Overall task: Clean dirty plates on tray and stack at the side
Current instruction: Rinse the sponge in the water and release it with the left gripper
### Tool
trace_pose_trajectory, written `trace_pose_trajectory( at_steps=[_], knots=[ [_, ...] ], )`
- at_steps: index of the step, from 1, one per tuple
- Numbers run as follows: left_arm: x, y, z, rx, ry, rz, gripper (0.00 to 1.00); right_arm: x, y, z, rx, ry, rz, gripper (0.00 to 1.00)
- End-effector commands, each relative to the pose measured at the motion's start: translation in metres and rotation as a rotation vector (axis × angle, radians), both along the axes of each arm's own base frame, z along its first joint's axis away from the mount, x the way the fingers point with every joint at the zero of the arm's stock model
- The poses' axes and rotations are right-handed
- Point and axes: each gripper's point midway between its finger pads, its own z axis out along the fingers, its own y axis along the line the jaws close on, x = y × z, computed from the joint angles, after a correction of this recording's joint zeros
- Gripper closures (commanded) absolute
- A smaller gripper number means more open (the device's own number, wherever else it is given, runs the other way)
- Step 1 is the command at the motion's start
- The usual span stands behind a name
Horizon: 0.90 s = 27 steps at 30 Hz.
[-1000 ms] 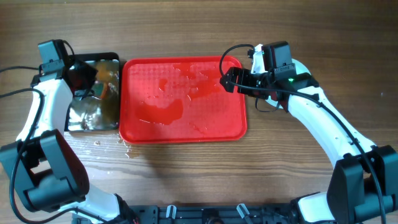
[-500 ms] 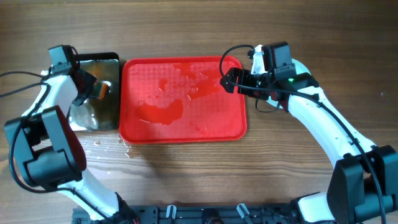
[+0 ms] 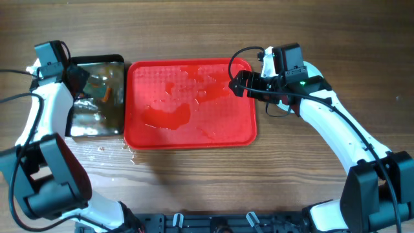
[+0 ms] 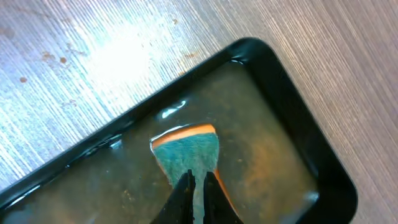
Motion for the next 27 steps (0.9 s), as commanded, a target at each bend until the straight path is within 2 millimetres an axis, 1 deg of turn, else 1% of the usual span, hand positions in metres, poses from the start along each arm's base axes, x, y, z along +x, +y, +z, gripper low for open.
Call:
trace_pose_trajectory(
  at_steps=[1, 2, 3, 5, 8, 10, 11, 12, 15, 17, 19, 21, 22, 25, 27],
  knots=[
    [-0.006, -0.001, -0.036, -0.009, 0.094, -0.004, 0.96, -0.002, 0.0, -0.003, -0.01, 0.002, -0.002, 0.0],
    [-0.008, -0.002, -0.044, -0.015, 0.113, -0.004, 0.96, -0.002, 0.0, -0.003, -0.01, 0.002, -0.002, 0.0],
    [-0.011, -0.003, -0.059, -0.027, 0.152, -0.004, 0.96, -0.002, 0.0, -0.003, -0.011, 0.003, -0.002, 0.0],
    [-0.017, -0.005, -0.084, -0.045, 0.21, -0.005, 0.96, -0.002, 0.0, -0.003, -0.011, 0.003, -0.002, 0.0],
    [-0.021, -0.005, -0.109, -0.057, 0.256, -0.003, 0.96, -0.002, 0.0, -0.003, -0.011, 0.002, -0.001, 0.0],
    [-0.022, -0.005, -0.113, -0.06, 0.264, -0.002, 0.96, -0.002, 0.0, -0.003, -0.011, 0.002, -0.001, 0.0],
    [-0.021, -0.005, -0.11, -0.062, 0.259, -0.004, 0.96, -0.002, 0.0, -0.003, -0.011, 0.002, -0.001, 0.0],
    [-0.02, -0.006, -0.103, -0.062, 0.246, -0.006, 0.96, -0.002, 0.0, -0.003, -0.011, 0.002, -0.001, 0.0],
    [-0.014, -0.006, -0.069, -0.046, 0.177, -0.009, 0.96, -0.002, 0.0, -0.003, -0.01, 0.002, -0.001, 0.0],
    [-0.006, -0.008, -0.035, -0.041, 0.091, -0.021, 0.96, -0.001, 0.0, -0.002, -0.01, -0.001, -0.001, 0.0],
    [0.001, -0.011, -0.009, -0.044, 0.014, -0.038, 0.96, -0.001, 0.0, -0.002, -0.008, -0.005, -0.002, 0.0],
    [0.008, -0.014, 0.005, -0.05, -0.043, -0.055, 0.96, -0.001, 0.0, -0.002, -0.008, -0.005, -0.002, 0.0],
    [0.01, -0.014, 0.007, -0.052, -0.053, -0.058, 0.96, -0.001, 0.0, -0.002, -0.009, -0.004, -0.002, 0.0],
    [0.012, -0.015, -0.006, -0.06, -0.035, -0.06, 0.96, -0.001, 0.0, -0.002, -0.009, -0.004, -0.001, 0.0],
    [0.013, -0.014, -0.027, -0.069, 0.002, -0.056, 0.96, -0.001, 0.0, -0.002, -0.009, -0.004, -0.001, 0.0]
  ],
)
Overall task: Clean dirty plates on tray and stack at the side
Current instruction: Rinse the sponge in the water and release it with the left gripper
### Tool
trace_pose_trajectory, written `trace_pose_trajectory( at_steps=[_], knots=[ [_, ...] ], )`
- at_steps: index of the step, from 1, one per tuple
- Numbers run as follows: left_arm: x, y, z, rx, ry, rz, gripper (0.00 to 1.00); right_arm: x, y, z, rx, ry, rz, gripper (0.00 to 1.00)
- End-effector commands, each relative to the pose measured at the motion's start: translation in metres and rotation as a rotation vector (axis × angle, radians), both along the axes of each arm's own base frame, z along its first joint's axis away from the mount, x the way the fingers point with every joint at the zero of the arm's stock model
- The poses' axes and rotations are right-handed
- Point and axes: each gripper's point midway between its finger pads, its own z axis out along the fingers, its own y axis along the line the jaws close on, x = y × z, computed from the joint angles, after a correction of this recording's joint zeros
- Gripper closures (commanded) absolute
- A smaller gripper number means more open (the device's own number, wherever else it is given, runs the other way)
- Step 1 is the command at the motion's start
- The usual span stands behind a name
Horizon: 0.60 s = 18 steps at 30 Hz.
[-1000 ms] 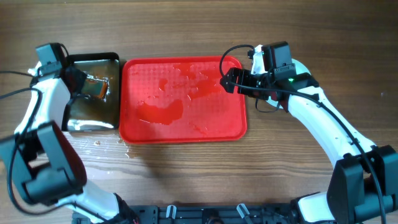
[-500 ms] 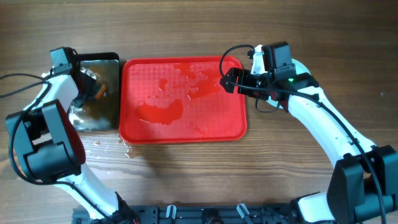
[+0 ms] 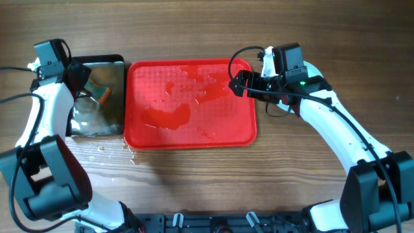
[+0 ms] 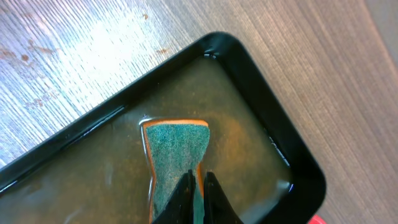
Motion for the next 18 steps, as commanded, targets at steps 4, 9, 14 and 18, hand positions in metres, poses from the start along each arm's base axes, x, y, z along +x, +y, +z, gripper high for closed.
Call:
trace_pose_trajectory(
  at_steps=[4, 9, 14, 18],
  knots=[
    [0.005, 0.002, -0.078, -0.029, 0.116, -0.006, 0.96, -0.003, -0.001, -0.003, -0.012, 0.005, 0.0, 0.0],
    [-0.007, -0.001, -0.116, -0.056, 0.205, -0.006, 0.96, -0.003, -0.001, -0.003, -0.012, 0.006, -0.001, 0.0],
    [-0.006, 0.001, -0.083, -0.04, 0.161, -0.004, 0.96, -0.004, -0.001, -0.004, -0.013, 0.01, 0.0, 0.0],
    [0.005, -0.009, -0.023, -0.049, 0.025, -0.042, 0.96, -0.004, -0.001, -0.004, -0.014, 0.012, -0.001, 0.0]
  ],
)
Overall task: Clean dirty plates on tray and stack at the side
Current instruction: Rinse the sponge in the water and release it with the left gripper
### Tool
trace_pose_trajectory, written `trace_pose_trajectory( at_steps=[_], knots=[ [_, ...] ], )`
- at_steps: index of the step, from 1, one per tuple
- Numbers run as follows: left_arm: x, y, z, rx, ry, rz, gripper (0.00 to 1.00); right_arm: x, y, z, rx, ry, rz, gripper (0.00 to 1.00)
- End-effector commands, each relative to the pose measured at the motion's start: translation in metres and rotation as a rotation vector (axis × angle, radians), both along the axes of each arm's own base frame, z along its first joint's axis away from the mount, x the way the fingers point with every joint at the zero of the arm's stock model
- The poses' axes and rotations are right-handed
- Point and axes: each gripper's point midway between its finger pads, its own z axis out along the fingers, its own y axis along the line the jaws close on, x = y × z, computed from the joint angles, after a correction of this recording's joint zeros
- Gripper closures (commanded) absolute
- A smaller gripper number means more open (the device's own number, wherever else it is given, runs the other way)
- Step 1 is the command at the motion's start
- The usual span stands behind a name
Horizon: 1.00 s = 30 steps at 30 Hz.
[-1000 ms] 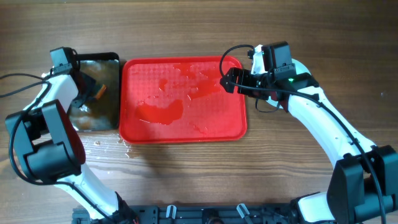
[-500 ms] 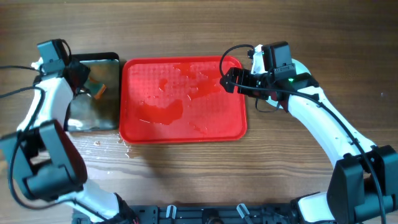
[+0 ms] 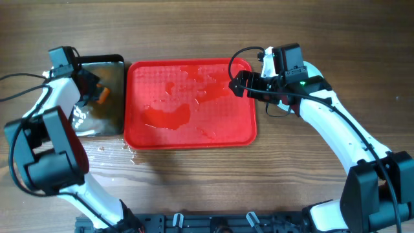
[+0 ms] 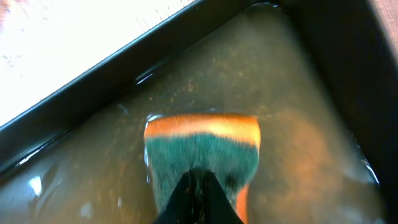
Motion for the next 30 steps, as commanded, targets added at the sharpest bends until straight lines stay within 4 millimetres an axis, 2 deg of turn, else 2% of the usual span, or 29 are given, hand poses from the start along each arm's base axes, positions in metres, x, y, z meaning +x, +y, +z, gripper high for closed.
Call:
trace_pose_trajectory(
  at_steps=[1, 3, 5, 13, 17, 19, 22, 27, 28, 29, 30],
  knots=[
    [0.004, -0.012, 0.058, -0.009, -0.121, -0.044, 0.96, -0.003, -0.001, -0.003, -0.012, 0.005, -0.001, 0.0],
    [0.003, -0.016, 0.065, -0.013, -0.13, -0.05, 0.96, -0.003, -0.001, -0.003, -0.012, 0.006, -0.001, 0.0],
    [-0.001, -0.02, 0.059, -0.023, -0.1, -0.056, 0.96, -0.003, -0.001, -0.003, -0.012, 0.006, -0.001, 0.0],
    [-0.021, -0.03, -0.012, -0.089, 0.096, -0.059, 0.96, -0.003, -0.001, -0.003, -0.012, 0.006, -0.001, 0.0],
    [-0.021, -0.03, -0.038, -0.1, 0.132, -0.059, 0.92, -0.003, -0.001, -0.003, -0.012, 0.006, -0.001, 0.0],
    [-0.022, -0.03, -0.04, -0.102, 0.139, -0.058, 0.96, -0.003, -0.001, -0.003, -0.012, 0.006, -0.001, 0.0],
    [-0.02, -0.033, -0.02, -0.12, 0.098, -0.067, 0.96, -0.003, 0.0, -0.003, -0.012, 0.007, -0.001, 0.0],
    [-0.009, -0.049, 0.077, -0.147, -0.123, -0.125, 0.96, -0.003, -0.001, -0.003, -0.012, 0.005, -0.001, 0.0],
    [-0.013, -0.053, 0.11, -0.141, -0.19, -0.142, 0.96, -0.003, -0.001, -0.003, -0.011, 0.006, -0.002, 0.0],
    [-0.017, -0.056, 0.133, -0.131, -0.236, -0.15, 0.96, -0.003, -0.001, -0.003, -0.012, 0.005, -0.001, 0.0],
    [-0.023, -0.058, 0.152, -0.119, -0.273, -0.156, 0.79, -0.003, -0.001, -0.003, -0.011, 0.006, -0.002, 0.0]
  ],
)
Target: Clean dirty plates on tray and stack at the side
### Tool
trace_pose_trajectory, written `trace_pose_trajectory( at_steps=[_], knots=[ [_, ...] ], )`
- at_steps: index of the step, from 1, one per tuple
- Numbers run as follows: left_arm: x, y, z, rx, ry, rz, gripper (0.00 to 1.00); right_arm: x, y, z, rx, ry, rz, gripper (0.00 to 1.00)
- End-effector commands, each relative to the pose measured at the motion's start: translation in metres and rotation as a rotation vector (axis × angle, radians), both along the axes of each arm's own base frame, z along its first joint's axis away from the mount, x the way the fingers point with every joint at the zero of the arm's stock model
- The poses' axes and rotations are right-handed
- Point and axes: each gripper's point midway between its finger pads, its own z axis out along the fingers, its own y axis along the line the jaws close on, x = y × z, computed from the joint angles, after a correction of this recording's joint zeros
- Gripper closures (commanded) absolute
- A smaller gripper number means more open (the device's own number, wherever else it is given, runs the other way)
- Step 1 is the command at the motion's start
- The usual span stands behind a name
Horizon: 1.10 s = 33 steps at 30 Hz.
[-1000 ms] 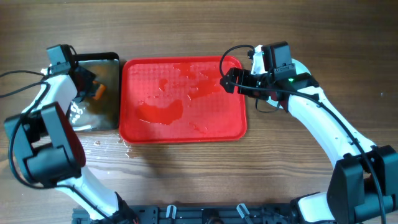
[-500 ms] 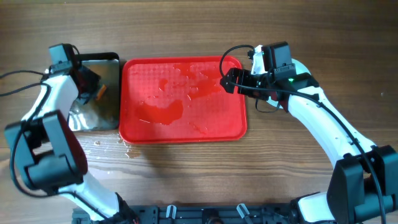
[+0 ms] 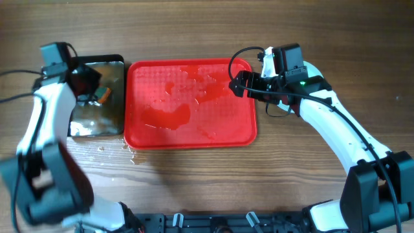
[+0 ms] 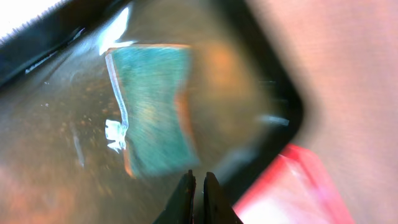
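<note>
A teal-and-orange sponge [image 4: 155, 106] lies in murky water in the black basin [image 4: 283, 102], left of the red tray [image 3: 194, 139]. My left gripper [image 4: 198, 176] has its jaws almost together at the sponge's near right corner. The view is blurred, but it looks shut on that corner. From overhead the left gripper [image 3: 87, 79] hangs over the basin [image 3: 116, 61] with the sponge [image 3: 103, 97] just beyond it. My right gripper [image 3: 234, 84] sits at the tray's far right corner, on or over the rim, and its jaws cannot be made out. No plates are in view.
The tray holds a film of water and a red puddle [image 3: 167, 116] at its left middle. Water drops [image 3: 128, 151] lie on the wooden table in front of the basin and tray. The red tray's corner [image 4: 298, 186] shows just right of the basin.
The left arm has swung toward the basin's tray side. The sponge now sits left of the fingers instead of centred on them, and the red tray has come into the wrist view. The right arm is unchanged.
My left gripper was shut on the sponge, held in the basin water near its far corner. The sponge then stood further along the basin, and then low in the water. Now it is by the basin's tray-side wall. The right gripper stayed at the tray's corner throughout.
</note>
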Motion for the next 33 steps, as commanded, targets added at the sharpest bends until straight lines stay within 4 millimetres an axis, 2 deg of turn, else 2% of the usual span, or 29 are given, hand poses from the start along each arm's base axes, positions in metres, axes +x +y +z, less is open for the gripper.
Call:
trace_pose_trajectory(
  at_steps=[1, 2, 3, 6, 11, 14, 17, 19, 22, 29, 33],
  knots=[
    [-0.015, -0.016, 0.091, 0.011, -0.201, -0.042, 0.63, -0.003, -0.001, -0.003, -0.011, 0.005, -0.001, 0.0],
    [-0.023, -0.018, 0.105, 0.018, -0.223, -0.042, 0.16, -0.003, -0.001, -0.002, -0.011, 0.007, -0.001, 0.0],
    [-0.032, -0.021, 0.117, 0.024, -0.238, -0.043, 0.0, -0.004, -0.001, 0.0, -0.01, 0.004, -0.001, 0.0],
    [-0.045, -0.025, 0.129, 0.028, -0.251, -0.043, 0.0, -0.006, -0.002, 0.014, -0.003, -0.026, -0.001, 0.0],
    [-0.051, -0.027, 0.127, 0.022, -0.231, -0.042, 0.0, -0.021, -0.013, 0.074, -0.007, -0.173, -0.021, 0.0],
    [-0.051, -0.027, 0.127, 0.022, -0.231, -0.042, 0.0, -0.04, -0.031, 0.116, -0.04, -0.284, -0.064, 0.0],
    [-0.051, -0.027, 0.127, 0.022, -0.231, -0.042, 0.0, -0.056, -0.045, 0.131, -0.075, -0.316, -0.097, 0.0],
    [-0.051, -0.027, 0.127, 0.022, -0.231, -0.042, 0.0, -0.072, -0.05, 0.132, -0.083, -0.292, -0.096, 0.0],
    [-0.051, -0.027, 0.127, 0.022, -0.231, -0.042, 0.0, -0.088, -0.055, 0.12, -0.104, -0.214, -0.095, 0.0],
    [-0.051, -0.027, 0.127, 0.022, -0.231, -0.042, 0.0, -0.102, -0.058, 0.096, -0.143, -0.093, -0.08, 0.0],
    [-0.051, -0.027, 0.127, 0.022, -0.231, -0.042, 0.0, -0.102, -0.058, 0.096, -0.145, -0.096, -0.073, 0.0]
  ],
)
